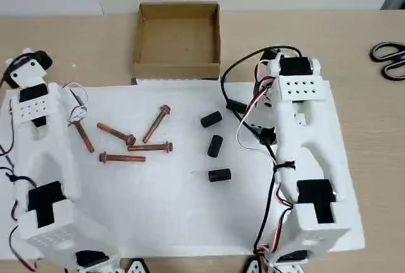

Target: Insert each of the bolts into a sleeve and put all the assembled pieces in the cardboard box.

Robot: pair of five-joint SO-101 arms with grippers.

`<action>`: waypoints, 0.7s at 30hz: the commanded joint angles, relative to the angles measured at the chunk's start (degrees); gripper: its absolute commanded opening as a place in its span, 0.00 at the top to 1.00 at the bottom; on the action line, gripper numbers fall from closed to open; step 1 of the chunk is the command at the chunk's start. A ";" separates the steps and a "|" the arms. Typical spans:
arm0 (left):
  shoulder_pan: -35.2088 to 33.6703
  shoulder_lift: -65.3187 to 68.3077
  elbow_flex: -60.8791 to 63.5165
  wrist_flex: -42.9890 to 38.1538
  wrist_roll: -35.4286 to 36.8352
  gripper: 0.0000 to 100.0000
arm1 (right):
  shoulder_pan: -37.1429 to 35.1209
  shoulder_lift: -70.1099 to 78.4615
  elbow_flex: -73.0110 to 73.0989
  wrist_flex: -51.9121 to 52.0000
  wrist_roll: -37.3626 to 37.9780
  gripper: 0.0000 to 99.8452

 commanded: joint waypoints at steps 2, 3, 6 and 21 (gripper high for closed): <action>-0.09 -0.18 -2.33 0.09 0.09 0.90 | 0.48 -0.57 -0.26 0.31 0.62 1.00; -0.09 0.00 -2.24 0.09 0.09 0.90 | 0.48 -0.57 -0.26 0.31 0.53 1.00; -0.09 2.29 -2.59 0.00 0.09 0.90 | 0.48 -0.57 -0.26 0.31 0.53 1.00; 0.18 6.59 -2.68 -3.16 0.09 0.90 | 0.48 -0.40 -0.26 0.22 0.53 1.00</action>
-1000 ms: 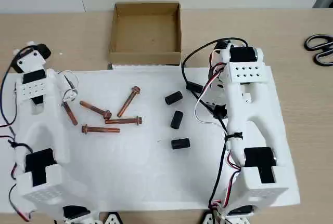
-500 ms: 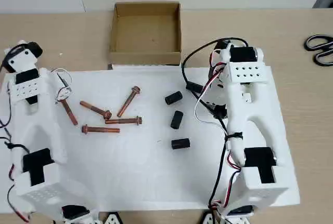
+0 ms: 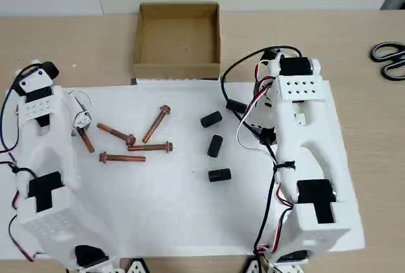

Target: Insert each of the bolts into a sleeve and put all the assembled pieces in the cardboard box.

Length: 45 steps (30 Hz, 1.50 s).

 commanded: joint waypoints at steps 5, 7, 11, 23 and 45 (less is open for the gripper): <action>0.26 0.00 -2.33 -4.48 0.26 0.90 | 0.48 -0.40 -0.26 0.13 0.53 1.00; 0.26 0.18 -2.33 -4.66 0.26 0.90 | 0.48 -0.40 -0.26 0.13 0.53 1.00; 0.26 0.18 -2.15 -4.75 0.26 0.90 | 0.48 -0.40 -0.26 0.13 0.53 1.00; 0.26 -0.35 -2.24 -3.78 0.44 0.99 | 0.48 -0.57 -0.26 0.22 0.44 1.00; 17.32 -38.51 -14.20 28.57 -25.14 0.99 | -3.21 -30.99 -2.37 1.27 5.89 1.00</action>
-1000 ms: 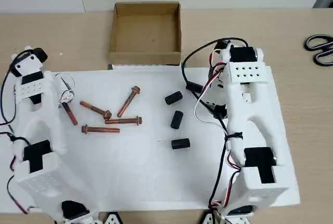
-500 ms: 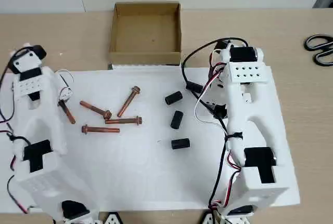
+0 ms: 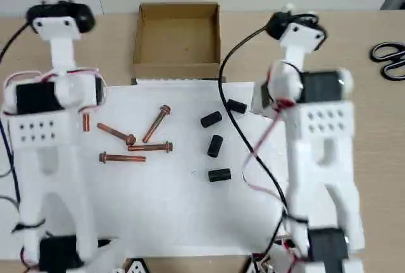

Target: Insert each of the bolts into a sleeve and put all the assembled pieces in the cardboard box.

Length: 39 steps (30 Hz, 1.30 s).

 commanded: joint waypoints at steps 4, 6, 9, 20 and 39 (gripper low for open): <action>3.87 -8.79 -2.59 10.64 0.88 0.99 | -0.40 -16.84 9.41 0.84 2.81 1.00; 3.69 -12.84 -2.51 10.55 1.93 0.99 | -0.31 -22.02 13.54 0.84 2.81 1.00; 4.13 -18.64 -2.42 8.44 4.84 0.99 | -0.31 -29.49 20.48 0.31 2.81 1.00; 5.45 -38.86 17.98 -11.52 22.95 0.99 | -0.48 -51.82 41.32 -15.25 2.73 1.00; 13.71 -88.26 69.49 -35.69 27.96 0.99 | -14.11 -74.51 79.74 -45.58 8.09 1.00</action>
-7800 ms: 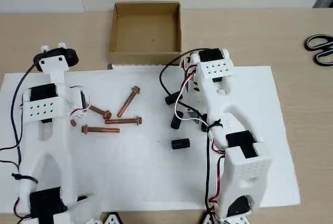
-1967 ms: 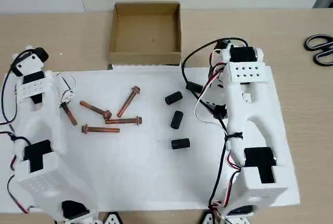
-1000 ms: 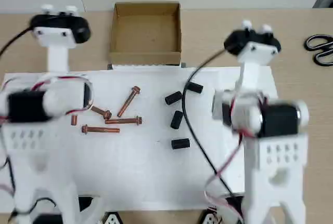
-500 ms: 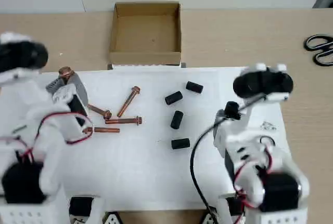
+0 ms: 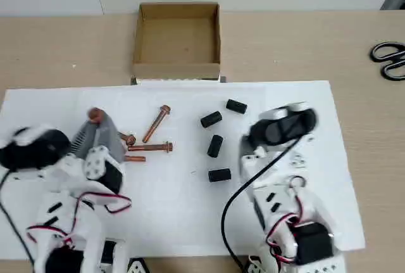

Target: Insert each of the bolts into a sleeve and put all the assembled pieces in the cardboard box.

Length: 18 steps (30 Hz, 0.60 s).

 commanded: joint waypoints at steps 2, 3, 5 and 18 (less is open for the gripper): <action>5.10 -4.48 2.68 -2.02 0.62 0.99 | -6.99 -2.24 6.15 -8.92 0.88 1.00; 5.63 -4.13 2.68 -2.02 1.67 0.99 | -8.75 -2.51 7.74 -10.42 1.67 1.00; 6.42 -3.96 2.59 -2.11 3.69 0.99 | -12.00 -3.21 11.08 -12.97 3.60 1.00; 16.53 -3.96 2.51 -2.02 5.01 0.99 | -24.13 -13.14 25.41 -14.90 9.76 1.00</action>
